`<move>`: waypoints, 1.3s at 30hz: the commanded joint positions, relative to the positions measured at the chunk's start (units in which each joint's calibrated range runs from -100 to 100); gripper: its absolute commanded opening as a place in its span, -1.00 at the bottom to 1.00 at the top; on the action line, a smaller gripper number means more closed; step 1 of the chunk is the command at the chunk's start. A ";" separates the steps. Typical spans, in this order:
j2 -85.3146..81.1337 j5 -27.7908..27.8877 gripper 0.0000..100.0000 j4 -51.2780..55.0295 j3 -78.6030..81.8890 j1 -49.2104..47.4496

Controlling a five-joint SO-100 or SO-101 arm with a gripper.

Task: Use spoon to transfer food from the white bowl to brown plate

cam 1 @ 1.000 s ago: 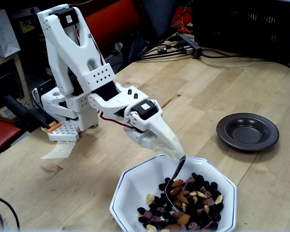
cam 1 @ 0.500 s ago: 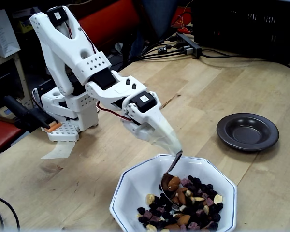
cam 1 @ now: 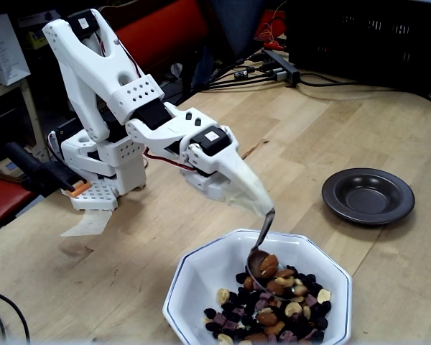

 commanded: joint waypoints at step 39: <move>-3.05 -3.81 -0.92 -8.84 -4.19 -8.01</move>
